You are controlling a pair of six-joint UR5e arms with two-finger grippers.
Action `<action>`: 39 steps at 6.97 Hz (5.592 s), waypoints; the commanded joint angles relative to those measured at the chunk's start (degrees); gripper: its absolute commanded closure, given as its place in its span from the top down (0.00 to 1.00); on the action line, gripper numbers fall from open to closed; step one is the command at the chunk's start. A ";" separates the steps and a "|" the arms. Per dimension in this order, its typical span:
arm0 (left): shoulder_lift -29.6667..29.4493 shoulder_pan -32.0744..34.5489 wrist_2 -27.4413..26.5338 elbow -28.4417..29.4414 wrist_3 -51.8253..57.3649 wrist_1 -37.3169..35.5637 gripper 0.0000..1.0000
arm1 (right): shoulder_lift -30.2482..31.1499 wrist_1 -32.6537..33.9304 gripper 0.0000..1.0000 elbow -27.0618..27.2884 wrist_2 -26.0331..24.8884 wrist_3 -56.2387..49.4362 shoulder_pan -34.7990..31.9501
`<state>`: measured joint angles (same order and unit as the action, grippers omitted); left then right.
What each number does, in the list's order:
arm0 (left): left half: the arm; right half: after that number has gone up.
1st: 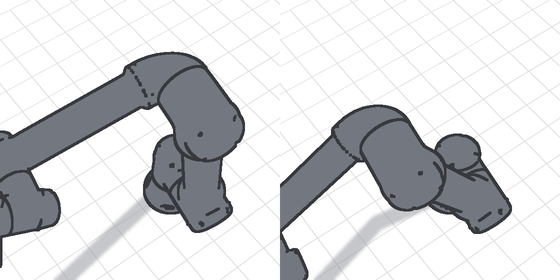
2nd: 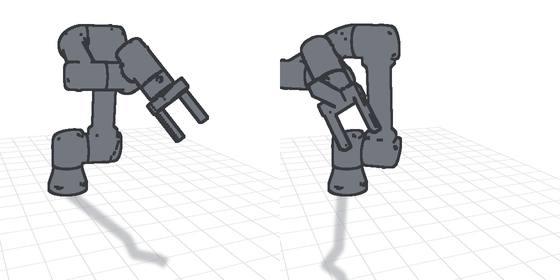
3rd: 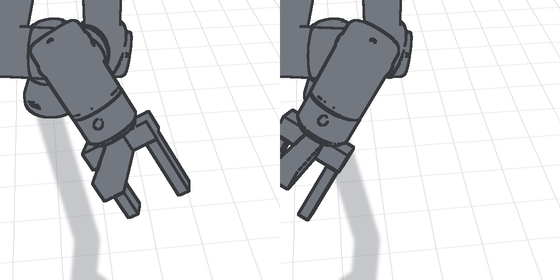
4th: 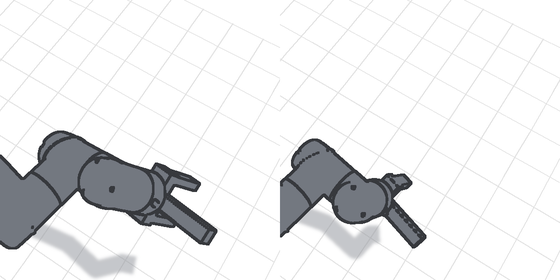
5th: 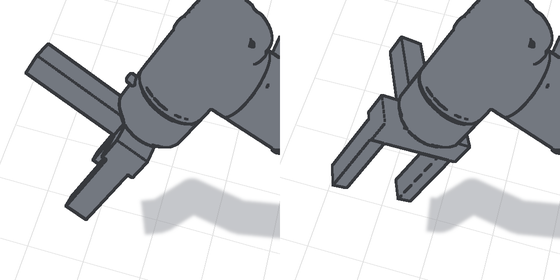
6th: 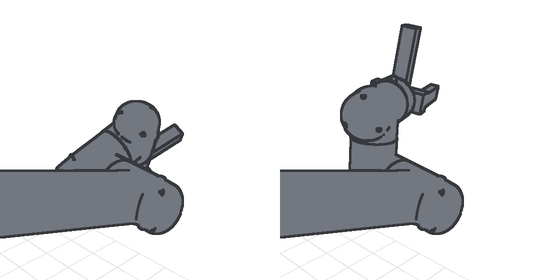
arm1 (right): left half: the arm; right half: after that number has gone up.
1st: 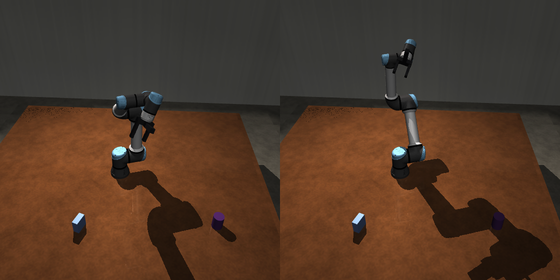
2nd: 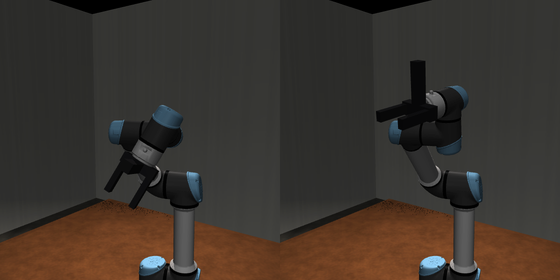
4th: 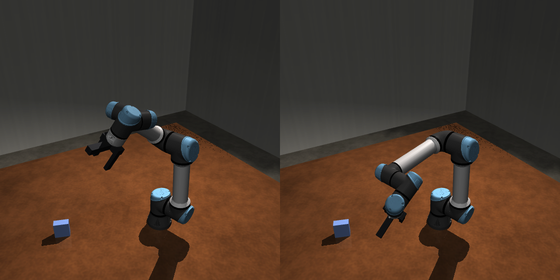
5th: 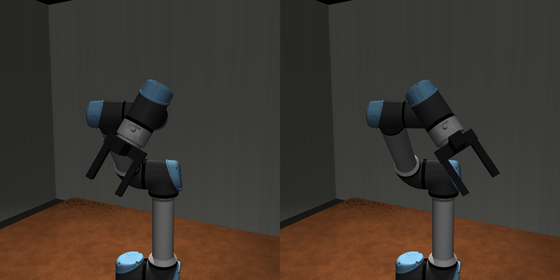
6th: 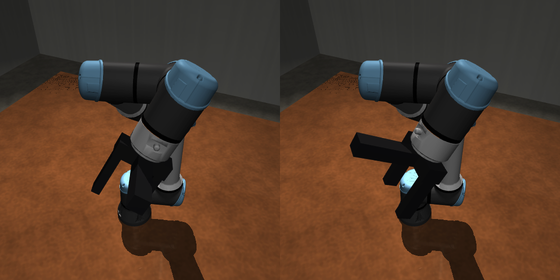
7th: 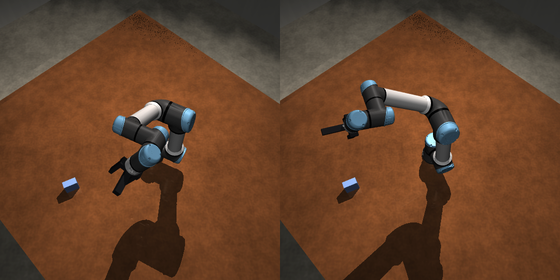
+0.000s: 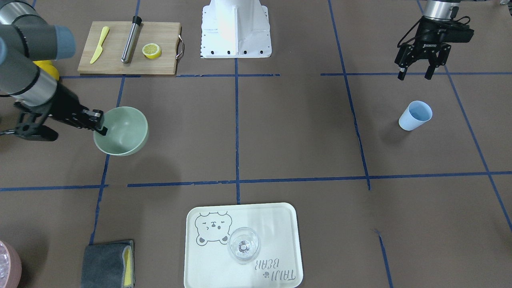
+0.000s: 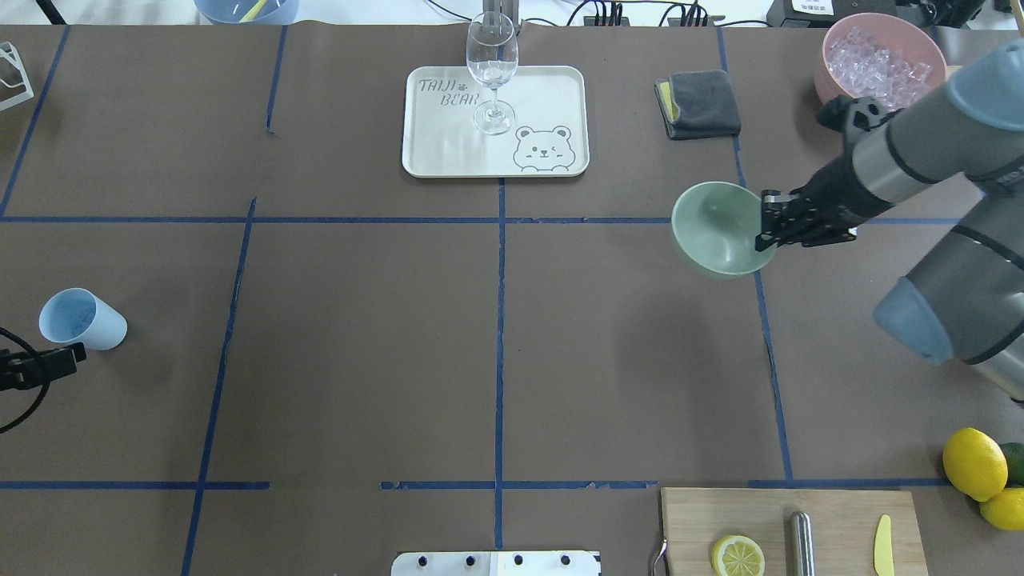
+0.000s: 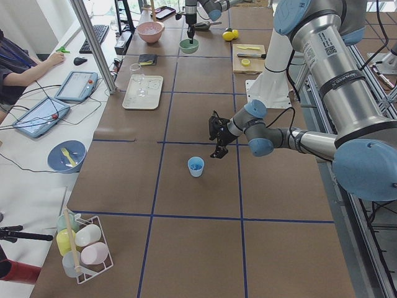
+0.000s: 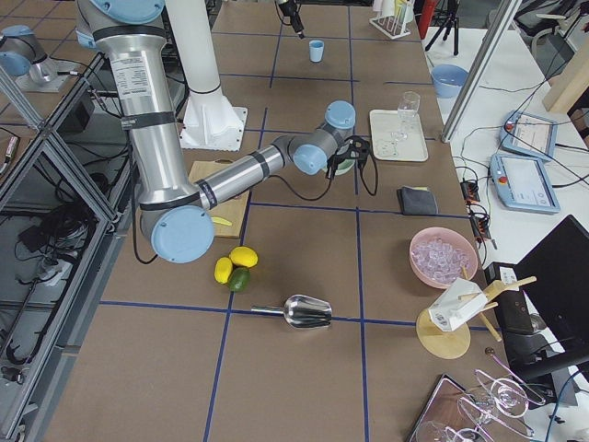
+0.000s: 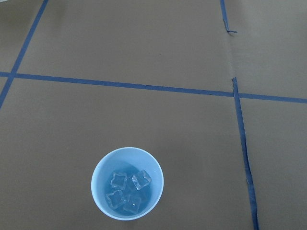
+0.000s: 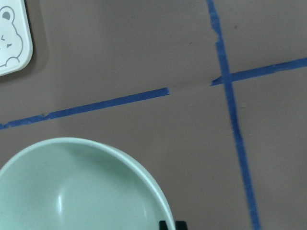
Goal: Pour ice into bowl
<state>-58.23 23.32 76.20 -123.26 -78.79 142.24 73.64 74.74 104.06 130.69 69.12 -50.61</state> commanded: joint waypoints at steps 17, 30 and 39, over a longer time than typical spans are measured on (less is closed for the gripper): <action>-4.69 -17.26 -31.20 20.07 -15.60 5.42 0.99 | -43.14 2.08 1.00 -35.68 -23.28 22.53 24.77; -10.85 -15.24 -41.13 25.79 -13.23 4.98 0.96 | -32.28 15.95 1.00 -14.72 -20.56 16.85 21.09; -17.97 -9.08 -40.96 31.68 -7.96 5.07 0.96 | -21.87 15.97 1.00 -5.80 -20.56 11.56 18.80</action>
<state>-76.08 14.02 35.17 -91.99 -86.87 147.30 51.85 90.77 98.28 110.13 80.75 -31.76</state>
